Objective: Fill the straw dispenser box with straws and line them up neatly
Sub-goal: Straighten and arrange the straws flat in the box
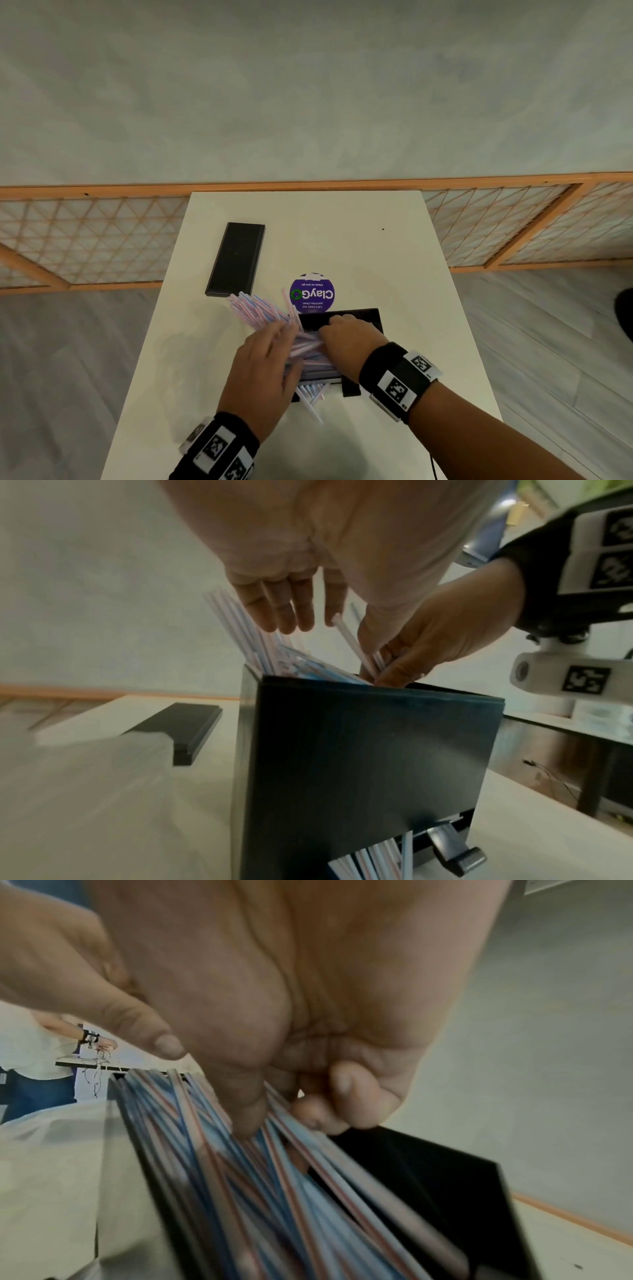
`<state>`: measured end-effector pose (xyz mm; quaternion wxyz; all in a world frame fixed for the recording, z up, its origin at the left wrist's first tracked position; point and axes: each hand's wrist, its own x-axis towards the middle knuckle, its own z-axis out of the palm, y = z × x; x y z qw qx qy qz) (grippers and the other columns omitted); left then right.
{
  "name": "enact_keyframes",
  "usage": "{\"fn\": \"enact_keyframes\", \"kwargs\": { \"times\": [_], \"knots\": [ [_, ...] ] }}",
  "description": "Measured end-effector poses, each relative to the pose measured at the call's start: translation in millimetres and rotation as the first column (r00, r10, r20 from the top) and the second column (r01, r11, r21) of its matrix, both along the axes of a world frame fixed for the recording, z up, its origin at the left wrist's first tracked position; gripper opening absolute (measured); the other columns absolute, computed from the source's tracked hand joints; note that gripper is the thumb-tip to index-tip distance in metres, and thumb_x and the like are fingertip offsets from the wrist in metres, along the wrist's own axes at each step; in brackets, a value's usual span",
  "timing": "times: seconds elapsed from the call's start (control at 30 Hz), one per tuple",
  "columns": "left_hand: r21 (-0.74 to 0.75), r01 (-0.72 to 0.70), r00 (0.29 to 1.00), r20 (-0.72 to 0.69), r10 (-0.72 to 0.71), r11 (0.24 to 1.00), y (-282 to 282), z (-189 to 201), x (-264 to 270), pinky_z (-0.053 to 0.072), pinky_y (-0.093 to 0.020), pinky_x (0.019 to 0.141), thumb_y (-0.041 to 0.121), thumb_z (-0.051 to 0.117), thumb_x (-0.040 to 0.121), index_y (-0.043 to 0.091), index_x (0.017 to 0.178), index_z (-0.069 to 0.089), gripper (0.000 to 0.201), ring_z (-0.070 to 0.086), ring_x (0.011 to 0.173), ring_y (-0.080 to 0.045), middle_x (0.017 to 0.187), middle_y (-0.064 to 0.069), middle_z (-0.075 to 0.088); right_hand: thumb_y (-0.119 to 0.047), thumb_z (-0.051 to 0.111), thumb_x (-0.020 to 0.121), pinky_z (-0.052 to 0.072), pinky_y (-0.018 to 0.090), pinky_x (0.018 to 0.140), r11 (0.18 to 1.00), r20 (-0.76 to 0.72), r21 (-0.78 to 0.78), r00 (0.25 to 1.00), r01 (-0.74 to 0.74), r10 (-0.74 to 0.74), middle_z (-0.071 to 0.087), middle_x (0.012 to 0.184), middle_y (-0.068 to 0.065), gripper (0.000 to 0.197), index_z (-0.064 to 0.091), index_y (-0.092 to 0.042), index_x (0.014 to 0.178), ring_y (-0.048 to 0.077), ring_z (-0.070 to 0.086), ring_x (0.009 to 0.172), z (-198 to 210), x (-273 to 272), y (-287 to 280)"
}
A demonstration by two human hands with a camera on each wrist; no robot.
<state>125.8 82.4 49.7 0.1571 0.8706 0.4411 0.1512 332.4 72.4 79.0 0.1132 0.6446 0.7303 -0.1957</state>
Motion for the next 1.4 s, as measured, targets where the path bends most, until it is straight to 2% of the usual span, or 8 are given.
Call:
{"fn": "enact_keyframes", "kwargs": {
  "times": [0.1,0.37,0.47,0.7,0.9,1.0,1.17,1.4],
  "knots": [
    [0.058,0.139,0.984,-0.119,-0.132,0.989,2.4,-1.2,10.5,0.053,-0.040,0.096,0.038,0.048,0.097,0.032,0.132,0.063,0.039,0.058,0.117,-0.021,0.135,0.005,0.061,-0.027,0.046,0.101,0.050,0.044,0.084,0.994,0.016,0.082,0.997,-0.074,0.073,0.061,0.111,0.009,0.024,0.063,-0.015,0.114,0.032,0.055,0.104,-1.9,-0.9,-2.1],
    [0.018,0.158,0.974,-0.168,-0.152,0.987,13.7,-9.2,5.6,0.061,-0.036,0.076,0.009,0.088,0.061,0.025,0.117,0.074,0.061,0.068,0.095,-0.023,0.114,0.004,0.071,-0.036,0.051,0.096,0.052,0.045,0.088,0.998,-0.027,0.044,0.998,0.053,-0.052,0.060,0.115,0.009,0.029,0.061,-0.016,0.114,0.031,0.055,0.108,-4.6,8.0,-8.0],
    [-0.034,0.112,0.990,-0.080,-0.115,0.993,11.1,-3.1,2.5,0.060,-0.033,0.085,0.010,0.080,0.079,0.023,0.120,0.073,0.044,0.064,0.104,-0.019,0.119,0.005,0.068,-0.028,0.047,0.097,0.053,0.043,0.088,0.998,0.016,-0.003,0.998,0.061,-0.061,0.062,0.116,0.010,0.025,0.061,-0.016,0.114,0.032,0.059,0.106,-6.0,15.9,-9.3],
    [-0.227,-0.318,0.867,0.322,0.379,0.921,7.0,25.6,-7.8,0.051,-0.026,0.084,0.035,0.073,0.091,0.024,0.125,0.054,0.040,0.056,0.099,-0.009,0.122,0.009,0.046,-0.040,0.052,0.095,0.051,0.039,0.089,0.986,-0.173,0.098,0.978,0.137,-0.118,0.057,0.118,0.004,0.034,0.059,-0.018,0.120,0.028,0.060,0.106,5.8,17.3,-0.1],
    [-0.639,-0.434,0.706,0.196,0.680,0.635,38.3,11.4,-11.4,0.045,-0.025,0.075,0.041,0.081,0.084,0.017,0.121,0.061,0.049,0.064,0.098,-0.019,0.117,0.000,0.061,-0.047,0.046,0.099,0.051,0.036,0.077,0.971,-0.287,0.040,0.934,0.234,-0.214,0.068,0.101,0.005,0.035,0.061,-0.016,0.101,0.027,0.062,0.091,7.5,-13.4,28.6],
    [-0.666,-0.325,0.748,0.254,0.614,0.671,48.5,5.5,-8.5,0.044,-0.018,0.073,0.032,0.080,0.086,0.026,0.094,0.071,0.014,0.064,0.100,-0.014,0.101,0.004,0.070,-0.040,0.049,0.099,0.044,0.033,0.070,0.963,-0.279,0.018,0.926,0.269,-0.254,0.068,0.098,0.008,0.026,0.055,-0.015,0.096,0.027,0.056,0.080,12.7,-29.4,42.9],
    [-0.574,-0.303,0.808,0.269,0.524,0.761,55.3,5.7,-7.3,0.047,-0.019,0.067,0.038,0.079,0.087,0.030,0.094,0.071,0.013,0.067,0.079,-0.011,0.096,0.003,0.070,-0.032,0.051,0.098,0.056,0.040,0.073,0.977,-0.350,0.000,0.915,0.215,-0.201,0.067,0.097,0.009,0.017,0.045,-0.018,0.106,0.032,0.066,0.086,12.1,-46.0,48.3],
    [-0.441,-0.187,0.864,0.350,0.361,0.878,53.7,24.9,-5.9,0.052,-0.019,0.078,0.029,0.072,0.093,0.041,0.101,0.067,0.015,0.066,0.088,0.003,0.093,0.018,0.071,-0.034,0.057,0.099,0.038,0.030,0.064,0.955,-0.480,0.139,0.862,0.261,-0.166,0.058,0.089,-0.002,0.016,0.049,-0.020,0.098,0.017,0.050,0.074,20.7,-35.7,41.2]
  ]
}}
